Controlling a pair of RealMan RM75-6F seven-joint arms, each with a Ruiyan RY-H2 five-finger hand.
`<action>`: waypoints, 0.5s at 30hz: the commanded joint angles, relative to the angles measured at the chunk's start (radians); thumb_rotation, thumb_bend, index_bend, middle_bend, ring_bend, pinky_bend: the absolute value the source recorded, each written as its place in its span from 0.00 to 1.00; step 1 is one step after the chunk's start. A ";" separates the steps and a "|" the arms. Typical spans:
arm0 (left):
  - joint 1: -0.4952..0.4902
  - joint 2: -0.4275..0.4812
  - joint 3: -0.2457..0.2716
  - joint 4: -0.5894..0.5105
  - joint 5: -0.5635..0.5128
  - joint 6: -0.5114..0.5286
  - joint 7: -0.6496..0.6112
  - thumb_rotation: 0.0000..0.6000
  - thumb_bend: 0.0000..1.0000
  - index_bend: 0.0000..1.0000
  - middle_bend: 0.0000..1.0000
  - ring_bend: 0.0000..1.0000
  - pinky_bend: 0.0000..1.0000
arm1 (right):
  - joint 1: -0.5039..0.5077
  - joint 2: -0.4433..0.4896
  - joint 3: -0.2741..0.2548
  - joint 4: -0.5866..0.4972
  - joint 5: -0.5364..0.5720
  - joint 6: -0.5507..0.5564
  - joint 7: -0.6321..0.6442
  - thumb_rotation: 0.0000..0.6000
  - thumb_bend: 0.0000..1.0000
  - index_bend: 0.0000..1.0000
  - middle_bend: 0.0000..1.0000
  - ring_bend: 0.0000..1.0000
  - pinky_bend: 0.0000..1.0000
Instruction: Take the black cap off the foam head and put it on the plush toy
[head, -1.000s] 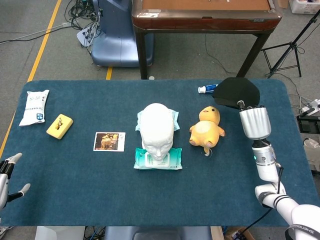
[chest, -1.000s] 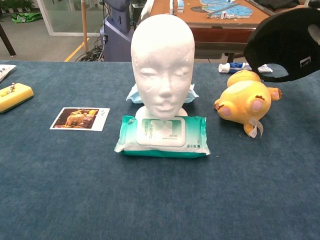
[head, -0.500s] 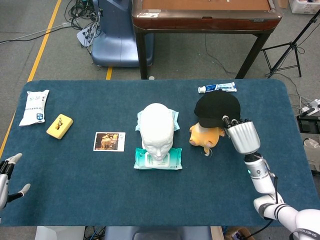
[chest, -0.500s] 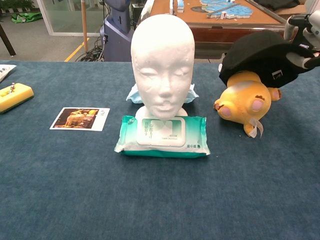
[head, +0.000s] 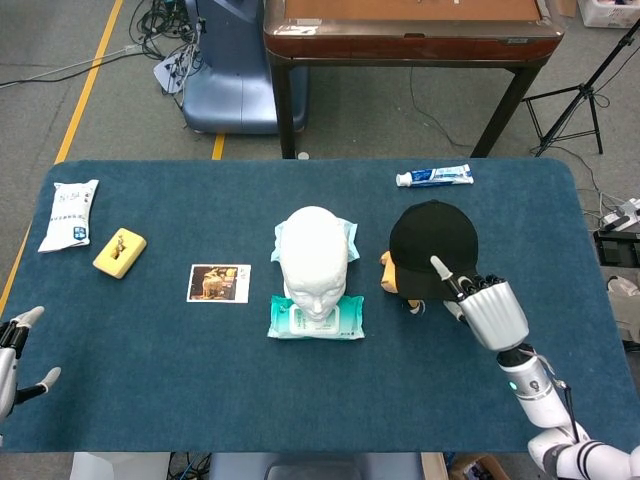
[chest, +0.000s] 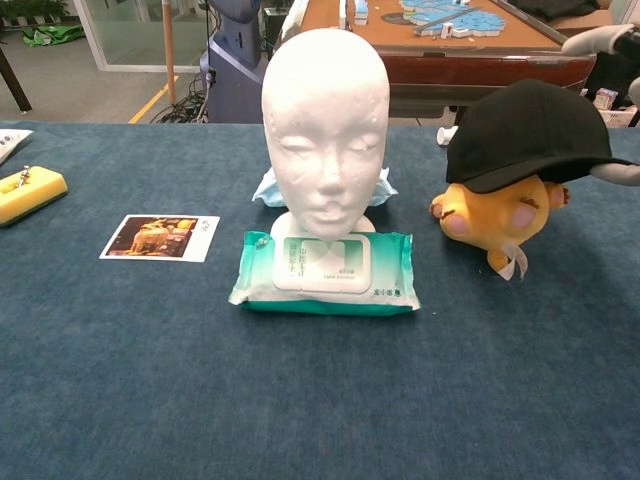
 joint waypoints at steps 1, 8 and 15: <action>0.000 0.000 0.001 0.000 0.001 0.001 0.001 1.00 0.17 0.14 0.20 0.20 0.50 | -0.028 0.022 -0.012 -0.031 -0.030 0.042 0.025 1.00 0.00 0.20 0.85 0.87 1.00; 0.001 -0.003 0.001 -0.001 0.002 0.001 0.008 1.00 0.17 0.15 0.20 0.20 0.50 | -0.055 0.070 -0.019 -0.104 -0.039 0.026 0.035 1.00 0.00 0.20 0.83 0.86 1.00; 0.002 -0.001 -0.001 -0.001 0.000 0.003 0.002 1.00 0.17 0.14 0.20 0.20 0.50 | -0.106 0.112 0.003 -0.151 -0.040 0.083 0.031 1.00 0.00 0.32 0.80 0.83 0.99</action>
